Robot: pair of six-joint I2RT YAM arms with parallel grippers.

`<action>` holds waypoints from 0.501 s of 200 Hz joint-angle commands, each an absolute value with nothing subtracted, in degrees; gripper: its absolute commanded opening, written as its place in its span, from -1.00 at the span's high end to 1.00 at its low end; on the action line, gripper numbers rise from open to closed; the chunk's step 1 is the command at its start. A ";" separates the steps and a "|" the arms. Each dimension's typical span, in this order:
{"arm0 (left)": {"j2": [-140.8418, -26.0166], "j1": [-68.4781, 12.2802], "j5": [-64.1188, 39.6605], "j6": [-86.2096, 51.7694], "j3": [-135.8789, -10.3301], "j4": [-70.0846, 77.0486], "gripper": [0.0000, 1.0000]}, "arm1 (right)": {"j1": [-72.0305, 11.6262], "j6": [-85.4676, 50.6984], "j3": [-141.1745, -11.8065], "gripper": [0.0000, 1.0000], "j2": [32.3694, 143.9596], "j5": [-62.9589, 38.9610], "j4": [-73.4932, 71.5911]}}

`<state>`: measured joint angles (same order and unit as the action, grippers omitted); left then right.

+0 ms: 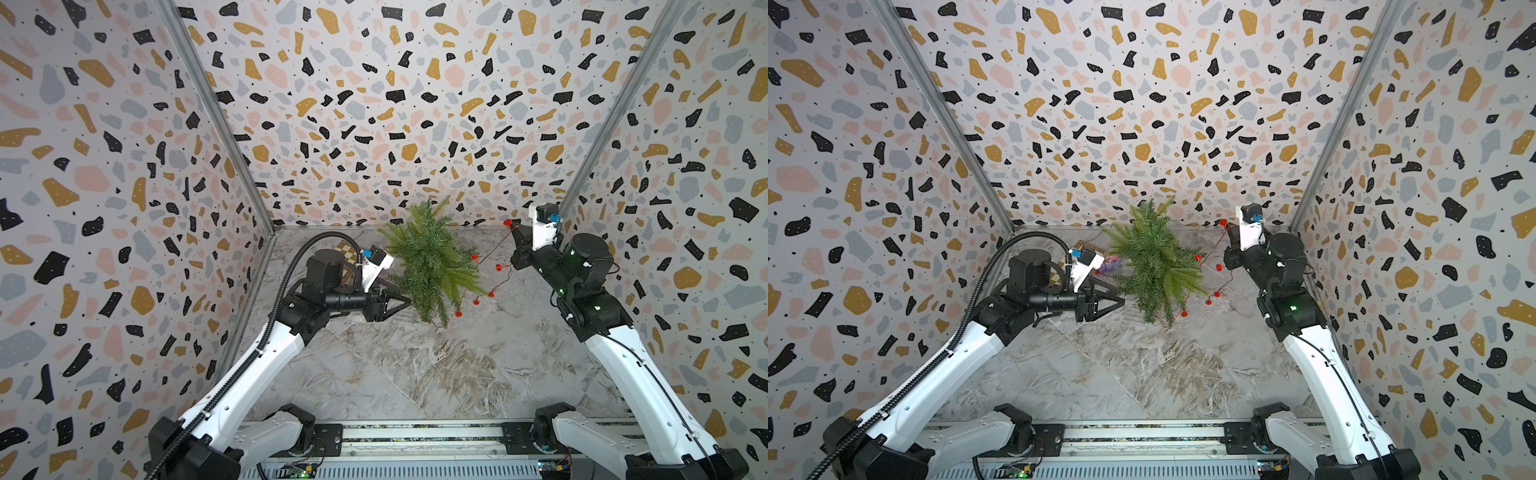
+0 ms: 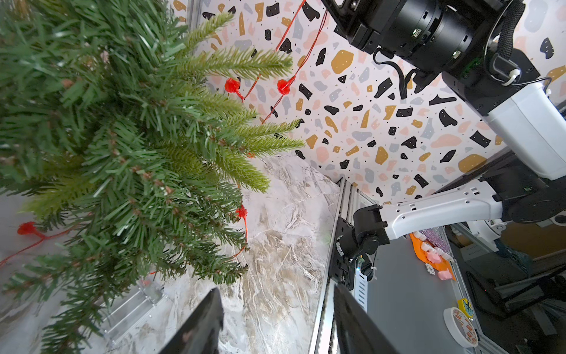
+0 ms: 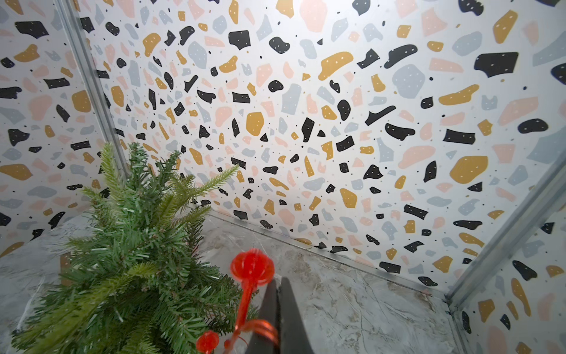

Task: Remove string lights from the small christmas tree
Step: Place the light string at the center of the board.

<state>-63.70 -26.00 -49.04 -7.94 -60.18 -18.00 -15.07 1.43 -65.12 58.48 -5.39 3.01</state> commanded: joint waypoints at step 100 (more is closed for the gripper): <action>-61.61 -34.14 -45.71 -3.25 -58.74 -19.41 -0.13 | -15.03 -10.47 -61.11 1.00 50.54 5.60 14.60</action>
